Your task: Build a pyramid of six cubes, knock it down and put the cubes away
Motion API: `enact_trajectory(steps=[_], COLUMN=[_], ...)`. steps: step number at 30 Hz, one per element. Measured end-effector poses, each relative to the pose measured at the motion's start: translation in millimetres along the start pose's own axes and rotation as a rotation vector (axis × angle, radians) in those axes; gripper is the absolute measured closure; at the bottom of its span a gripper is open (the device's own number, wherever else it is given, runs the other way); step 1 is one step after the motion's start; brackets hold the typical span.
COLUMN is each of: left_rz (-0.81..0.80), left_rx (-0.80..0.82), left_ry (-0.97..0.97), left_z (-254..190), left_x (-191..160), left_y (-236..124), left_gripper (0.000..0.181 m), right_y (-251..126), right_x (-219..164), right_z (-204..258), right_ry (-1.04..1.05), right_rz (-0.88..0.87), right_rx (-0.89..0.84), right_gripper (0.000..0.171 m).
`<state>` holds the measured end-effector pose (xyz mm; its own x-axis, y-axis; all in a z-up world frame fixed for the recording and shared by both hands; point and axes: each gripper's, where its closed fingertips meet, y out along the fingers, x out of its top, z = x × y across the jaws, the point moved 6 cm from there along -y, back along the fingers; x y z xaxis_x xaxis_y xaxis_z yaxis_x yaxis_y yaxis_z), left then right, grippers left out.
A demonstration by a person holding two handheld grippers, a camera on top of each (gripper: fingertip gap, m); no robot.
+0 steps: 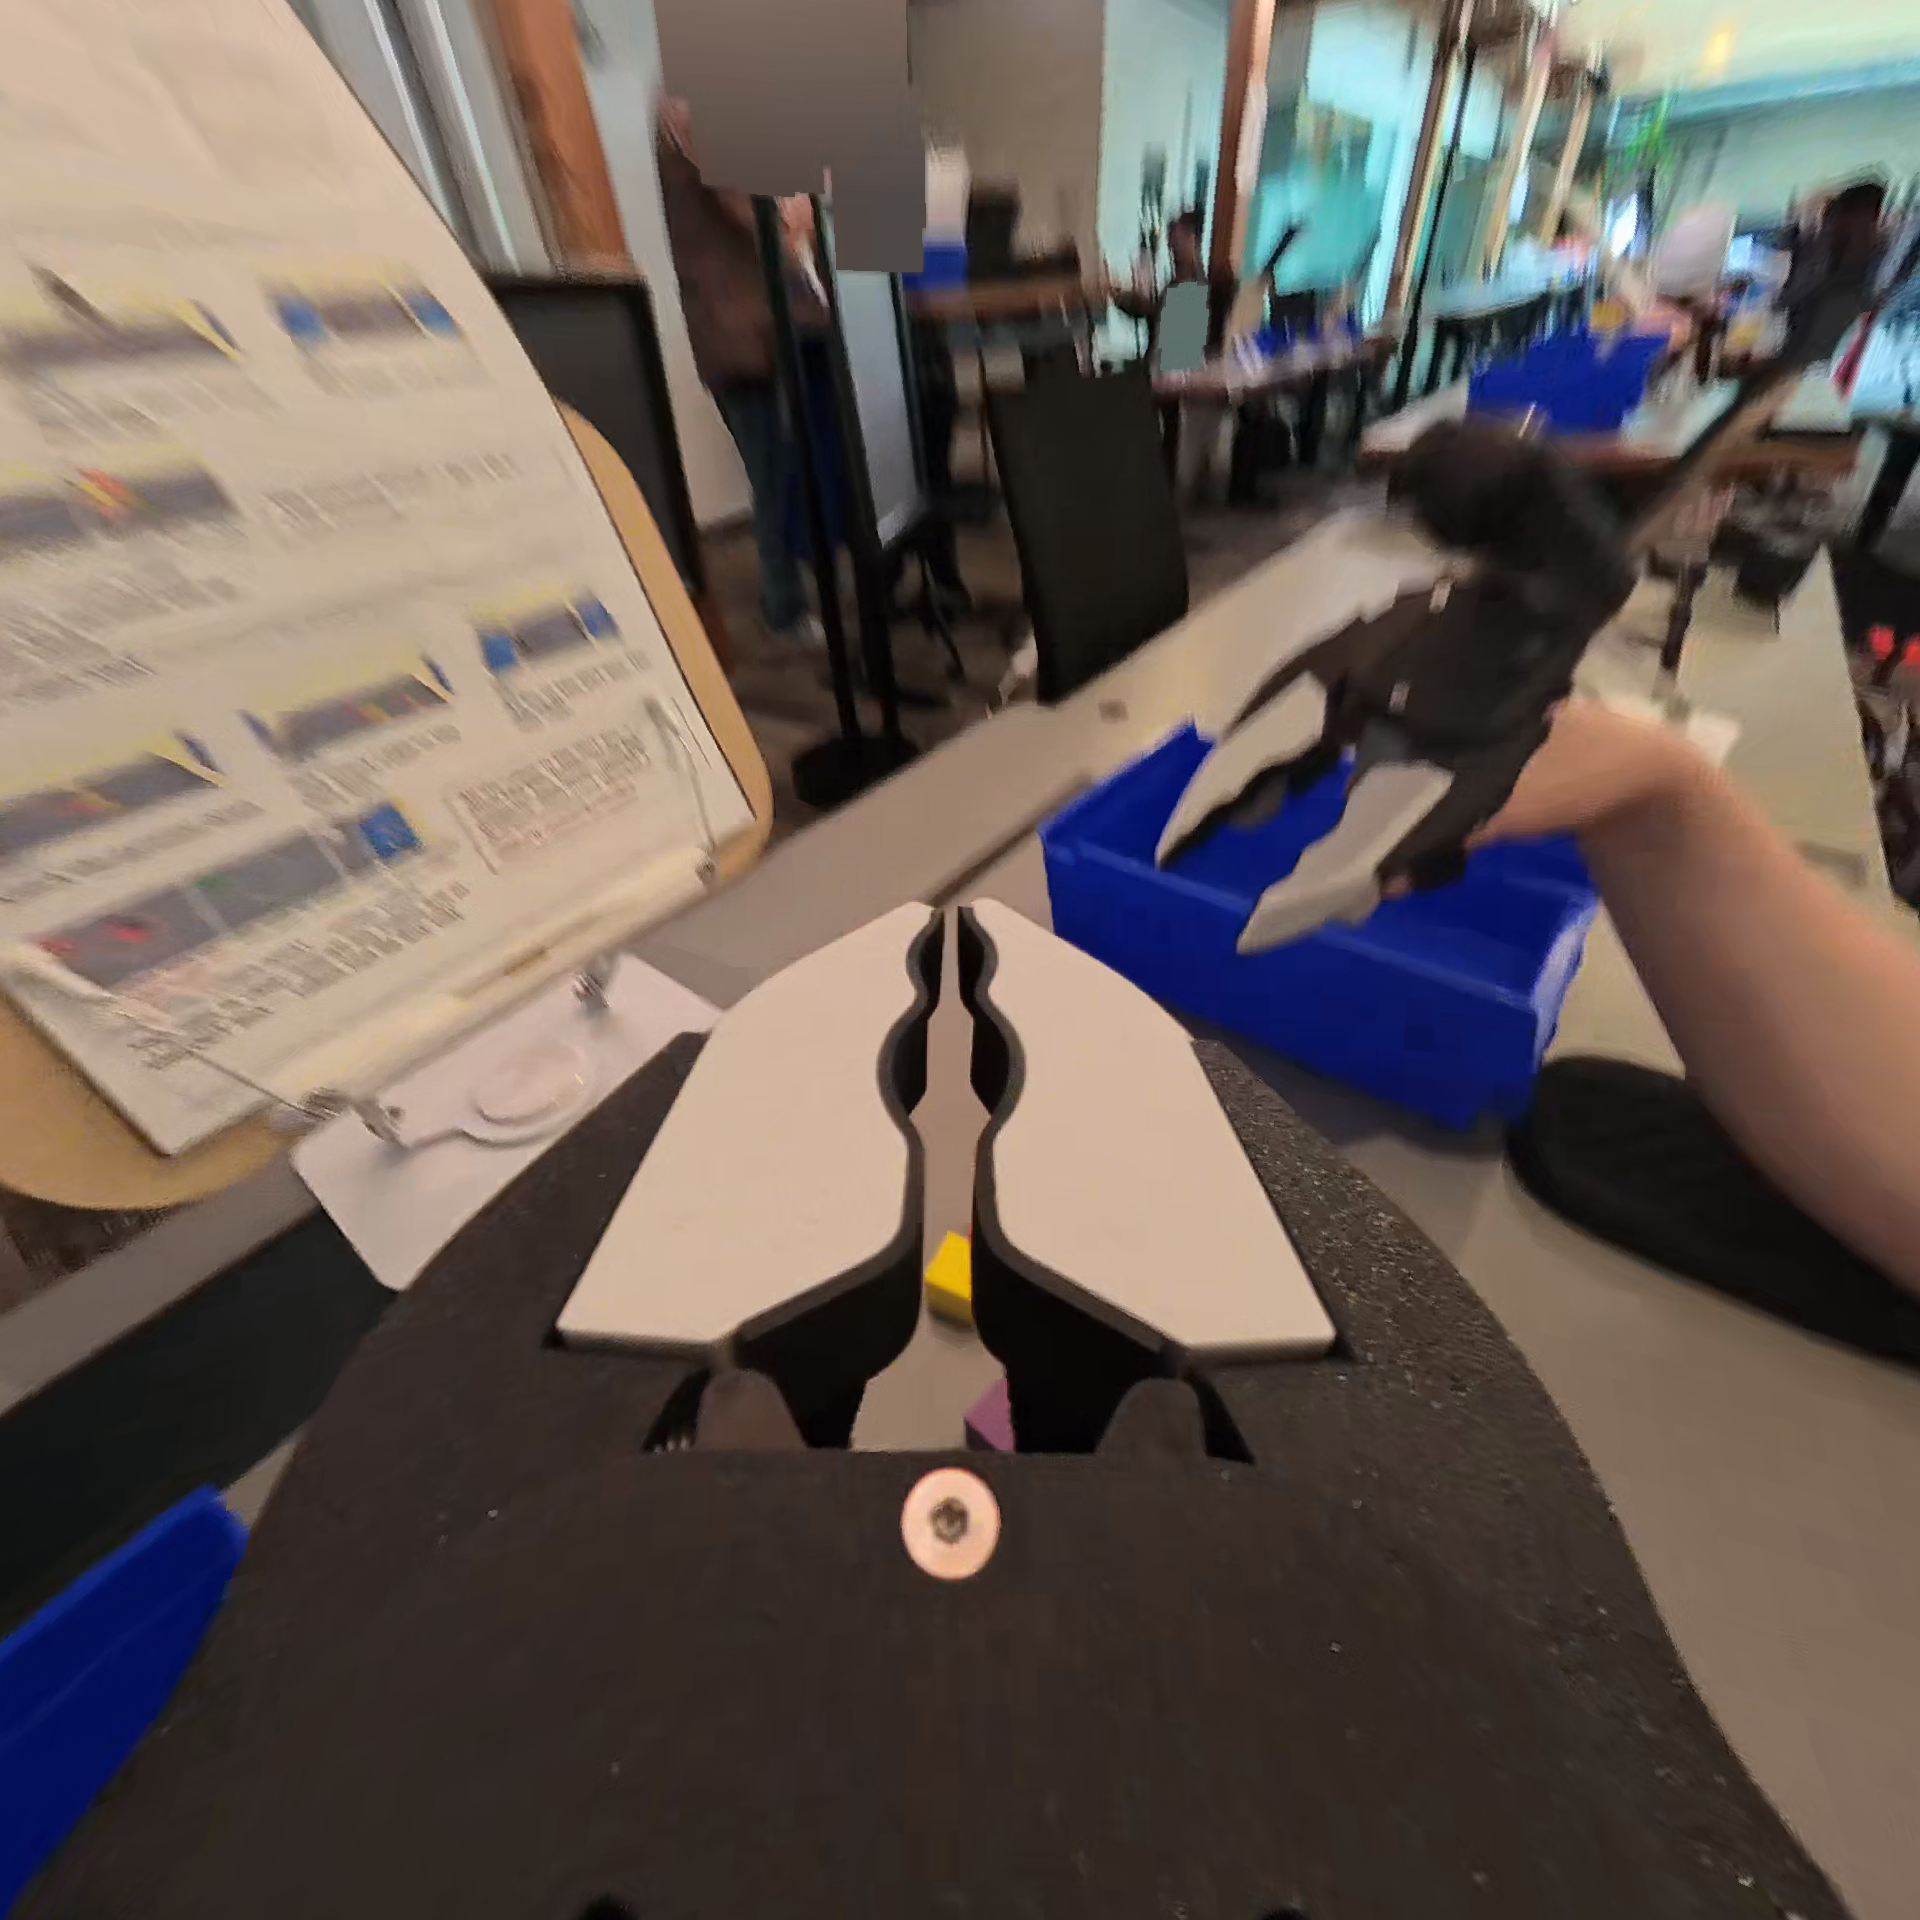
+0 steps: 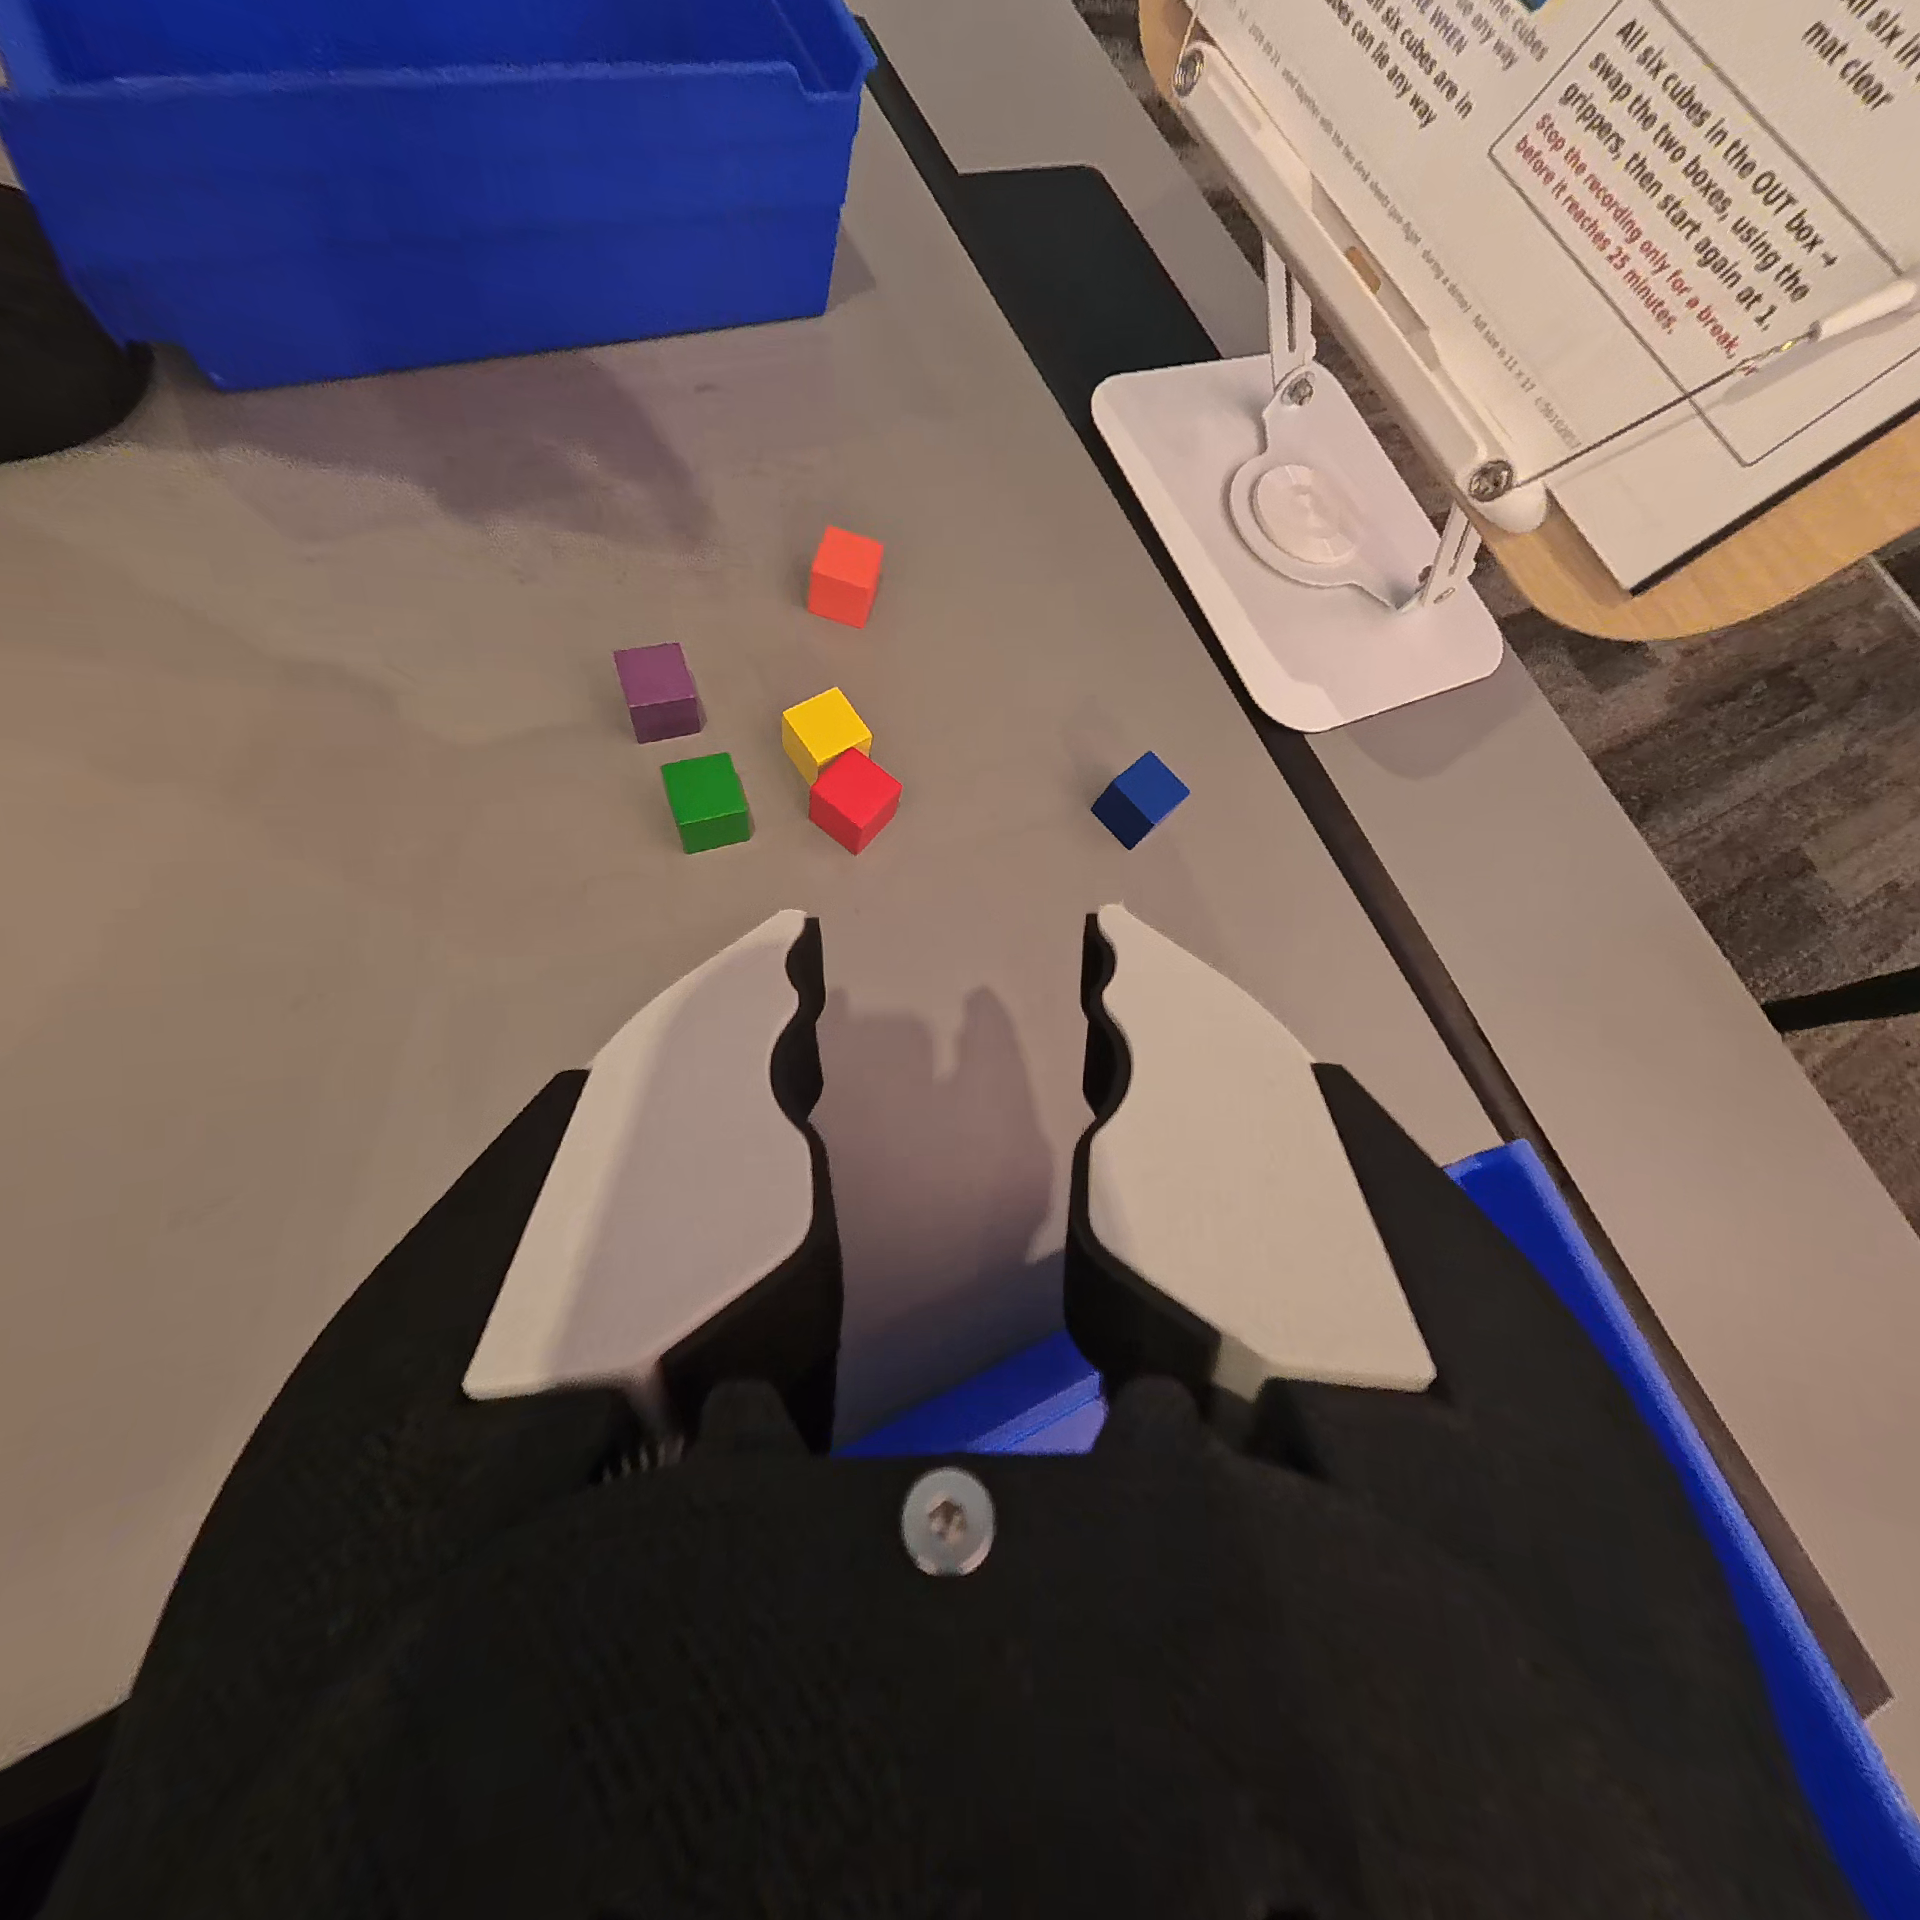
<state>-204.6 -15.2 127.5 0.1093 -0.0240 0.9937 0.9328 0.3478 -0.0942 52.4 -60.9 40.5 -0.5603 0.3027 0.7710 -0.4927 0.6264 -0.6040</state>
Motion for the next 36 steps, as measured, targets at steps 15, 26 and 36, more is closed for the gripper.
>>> enact_trajectory(steps=[15, 26, 36], left_rz=[-0.051, -0.057, -0.062], left_rx=[0.51, 0.499, 0.45], left_ry=[0.037, 0.005, 0.004], left_z=[66, 66, 61], left_x=[11, 19, 22], left_y=[-101, -124, -125], left_gripper=[0.119, 0.12, 0.124], right_y=[32, 62, 142], right_x=[1, 16, -13], right_z=[-15, -22, -63], right_ry=[0.182, 0.273, 0.406], right_rz=[0.01, 0.005, 0.256], right_rx=[-0.153, -0.397, -0.352], right_gripper=[0.126, 0.115, 0.107])
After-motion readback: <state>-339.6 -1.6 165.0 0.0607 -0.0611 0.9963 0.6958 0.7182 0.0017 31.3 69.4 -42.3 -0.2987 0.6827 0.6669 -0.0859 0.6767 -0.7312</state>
